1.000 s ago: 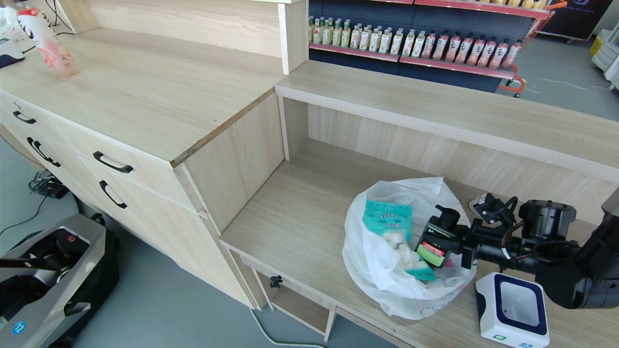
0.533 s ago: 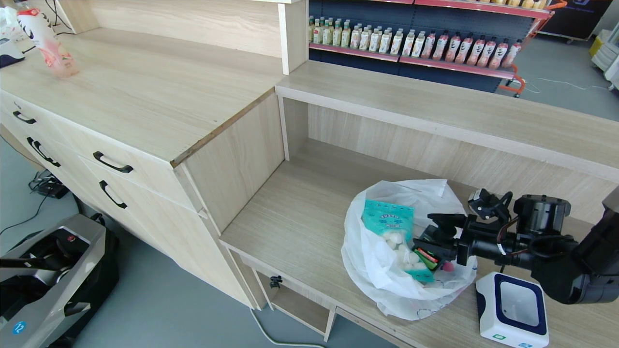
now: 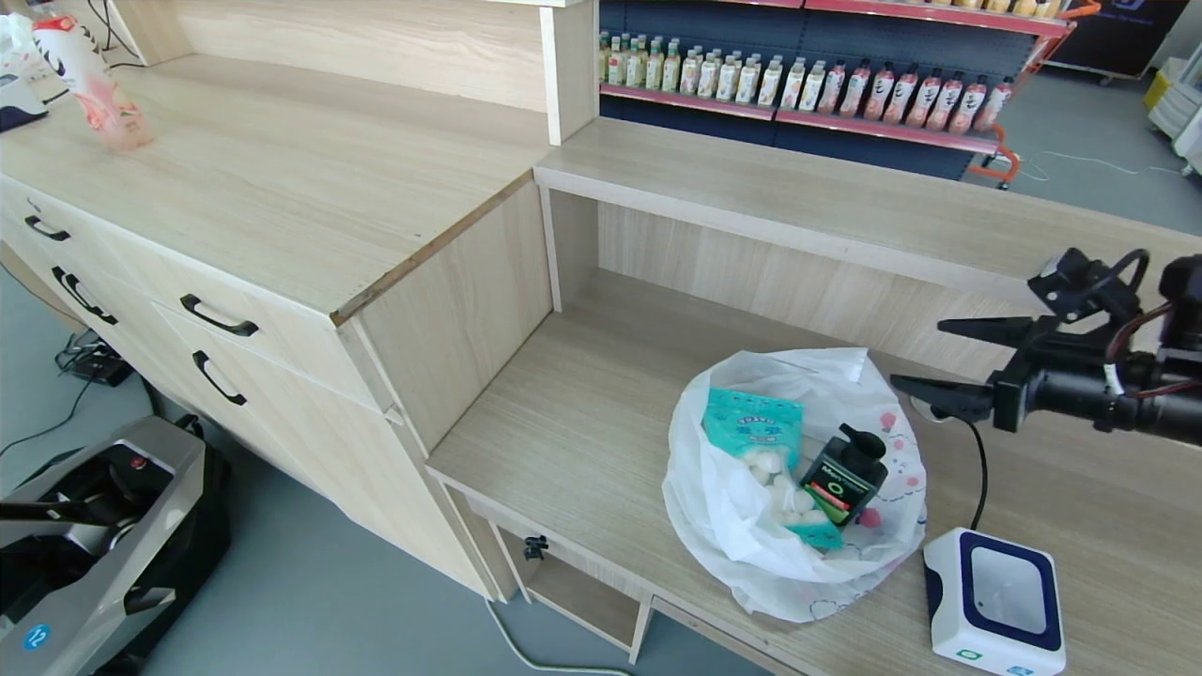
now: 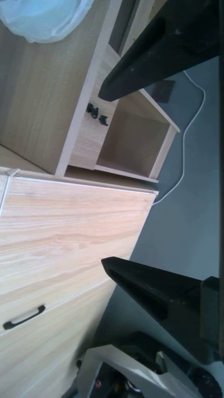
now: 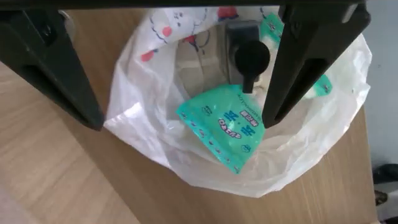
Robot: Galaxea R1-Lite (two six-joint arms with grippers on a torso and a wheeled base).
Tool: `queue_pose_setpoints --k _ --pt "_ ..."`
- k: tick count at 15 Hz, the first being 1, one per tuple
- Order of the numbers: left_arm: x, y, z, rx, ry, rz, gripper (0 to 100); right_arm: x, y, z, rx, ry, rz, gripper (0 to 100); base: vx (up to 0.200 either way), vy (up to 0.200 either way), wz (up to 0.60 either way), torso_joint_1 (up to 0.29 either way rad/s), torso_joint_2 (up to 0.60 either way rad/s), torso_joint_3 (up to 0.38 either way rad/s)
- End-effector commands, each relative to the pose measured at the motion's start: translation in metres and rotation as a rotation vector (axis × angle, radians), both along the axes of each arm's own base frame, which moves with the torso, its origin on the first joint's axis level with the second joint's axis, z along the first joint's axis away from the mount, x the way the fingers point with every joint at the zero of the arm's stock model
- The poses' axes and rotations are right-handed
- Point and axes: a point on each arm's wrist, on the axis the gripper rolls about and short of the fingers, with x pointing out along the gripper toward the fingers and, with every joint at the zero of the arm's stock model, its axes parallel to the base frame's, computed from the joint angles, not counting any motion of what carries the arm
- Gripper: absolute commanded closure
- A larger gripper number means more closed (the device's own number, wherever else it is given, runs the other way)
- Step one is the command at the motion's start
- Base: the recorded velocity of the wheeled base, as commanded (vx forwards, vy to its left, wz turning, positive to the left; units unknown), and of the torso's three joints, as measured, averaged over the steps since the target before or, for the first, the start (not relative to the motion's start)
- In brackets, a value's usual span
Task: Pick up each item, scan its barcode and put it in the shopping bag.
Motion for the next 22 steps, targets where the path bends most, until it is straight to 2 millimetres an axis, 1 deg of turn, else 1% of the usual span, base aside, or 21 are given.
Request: queue_pose_setpoints --k 1,2,3,4,5,6,7,8,9,10,11,12,13,14,15,16,17,18,20,21,22 --pt "0.0 0.0 0.0 0.0 -0.001 0.001 0 -0.062 -0.028 0.058 -0.158 -0.193 -0.14 0 0.0 0.0 -0.6 0.002 0.0 0.007" --pt "0.0 0.0 0.0 0.0 0.001 0.001 0 -0.072 -0.03 0.066 -0.171 -0.229 -0.137 0 0.0 0.0 -0.6 0.002 0.0 0.002" --pt "0.0 0.0 0.0 0.0 0.001 -0.001 0 -0.076 -0.033 0.074 -0.177 -0.257 -0.15 0 0.0 0.0 -0.6 0.012 0.0 0.002" --pt "0.0 0.0 0.0 0.0 0.001 -0.001 0 -0.076 -0.033 0.074 -0.177 -0.257 -0.15 0 0.0 0.0 -0.6 0.002 0.01 0.002" --pt "0.0 0.0 0.0 0.0 0.001 0.001 0 -0.08 -0.035 0.09 -0.171 -0.292 -0.197 0 0.0 0.0 -0.6 0.002 0.01 0.002" --pt "0.0 0.0 0.0 0.0 0.001 -0.001 0 -0.084 -0.034 0.095 -0.157 -0.294 -0.255 0 0.0 0.0 -0.6 -0.002 -0.01 0.002" --pt "0.0 0.0 0.0 0.0 0.001 0.001 0 -0.086 -0.033 0.097 -0.139 -0.29 -0.314 0 0.0 0.0 -0.6 0.007 0.0 0.007" --pt "0.0 0.0 0.0 0.0 0.001 0.001 0 -0.09 -0.027 0.097 -0.088 -0.27 -0.412 0 0.0 0.0 -0.6 0.002 0.0 0.002" --pt "0.0 0.0 0.0 0.0 -0.001 -0.001 0 -0.092 -0.027 0.095 -0.066 -0.257 -0.441 0 0.0 0.0 0.0 0.0 0.0 0.0" --pt "0.0 0.0 0.0 0.0 -0.001 0.001 0 -0.108 -0.022 0.082 -0.004 -0.238 -0.488 0 0.0 0.0 0.0 0.0 0.0 0.0" --pt "0.0 0.0 0.0 0.0 0.001 -0.001 0 -0.125 -0.021 0.065 0.016 -0.22 -0.585 0 0.0 0.0 0.0 0.0 0.0 0.0" --pt "0.0 0.0 0.0 0.0 0.001 0.001 0 -0.13 -0.02 0.06 0.023 -0.212 -0.618 0 0.0 0.0 0.0 0.0 0.0 0.0" --pt "0.0 0.0 0.0 0.0 0.001 -0.001 0 -0.162 -0.008 0.022 0.103 -0.13 -0.726 0 0.0 0.0 0.0 0.0 0.0 0.0" --pt "0.0 0.0 0.0 0.0 0.001 -0.001 0 -0.188 0.005 -0.01 0.119 -0.068 -0.733 0 0.0 0.0 0.0 0.0 0.0 0.0" --pt "0.0 0.0 0.0 0.0 0.001 0.001 0 -0.206 0.013 -0.034 0.122 -0.033 -0.744 0 0.0 0.0 0.0 0.0 0.0 0.0" --pt "0.0 0.0 0.0 0.0 0.001 0.001 0 -0.236 0.021 -0.07 0.147 -0.009 -0.758 0 0.0 0.0 0.0 0.0 0.0 0.0" --pt "0.0 0.0 0.0 0.0 0.001 -0.001 0 -0.252 0.024 -0.077 0.157 -0.002 -0.767 0 0.0 0.0 0.0 0.0 0.0 0.0" --pt "0.0 0.0 0.0 0.0 -0.001 0.001 0 -0.264 0.027 -0.085 0.182 0.016 -0.751 0 0.0 0.0 0.0 0.0 0.0 0.0" --pt "0.0 0.0 0.0 0.0 0.001 0.001 0 -0.28 0.028 -0.099 0.217 0.06 -0.759 0 0.0 0.0 0.0 0.0 0.0 0.0" --pt "0.0 0.0 0.0 0.0 0.001 0.001 0 -0.294 0.029 -0.11 0.245 0.044 -0.729 0 0.0 0.0 0.0 0.0 0.0 0.0" --pt "0.0 0.0 0.0 0.0 0.001 0.001 0 -0.298 0.029 -0.108 0.276 -0.023 -0.668 0 0.0 0.0 0.0 0.0 0.0 0.0"
